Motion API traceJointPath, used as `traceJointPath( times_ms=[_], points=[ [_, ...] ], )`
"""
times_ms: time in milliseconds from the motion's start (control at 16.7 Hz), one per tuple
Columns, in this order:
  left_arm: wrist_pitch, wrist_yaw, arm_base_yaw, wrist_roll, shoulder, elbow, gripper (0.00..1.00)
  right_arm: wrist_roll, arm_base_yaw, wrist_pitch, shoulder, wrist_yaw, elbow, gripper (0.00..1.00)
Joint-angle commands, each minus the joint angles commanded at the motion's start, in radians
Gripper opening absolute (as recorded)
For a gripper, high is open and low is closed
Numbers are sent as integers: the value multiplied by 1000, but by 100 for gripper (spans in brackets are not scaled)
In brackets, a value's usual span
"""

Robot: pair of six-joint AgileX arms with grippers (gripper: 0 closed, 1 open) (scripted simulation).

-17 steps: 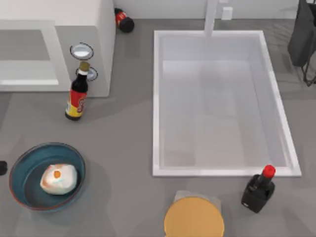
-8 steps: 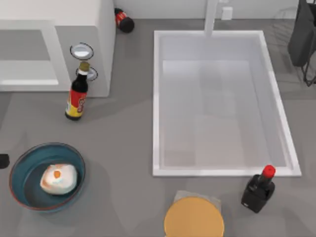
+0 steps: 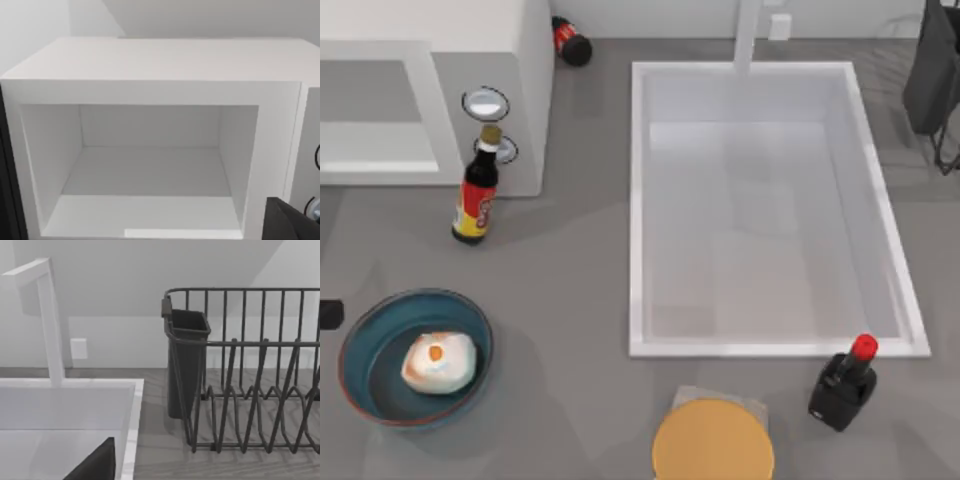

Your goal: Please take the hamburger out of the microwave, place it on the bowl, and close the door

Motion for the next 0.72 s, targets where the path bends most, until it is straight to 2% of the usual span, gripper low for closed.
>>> traceJointPath(
  times_ms=[360, 720],
  points=[
    [42, -206, -207, 1, 92, 50, 0, 0, 0, 0, 0, 0, 0, 100],
    [41, -224, -224, 1, 94, 52, 0, 0, 0, 0, 0, 0, 0, 100]
  ],
)
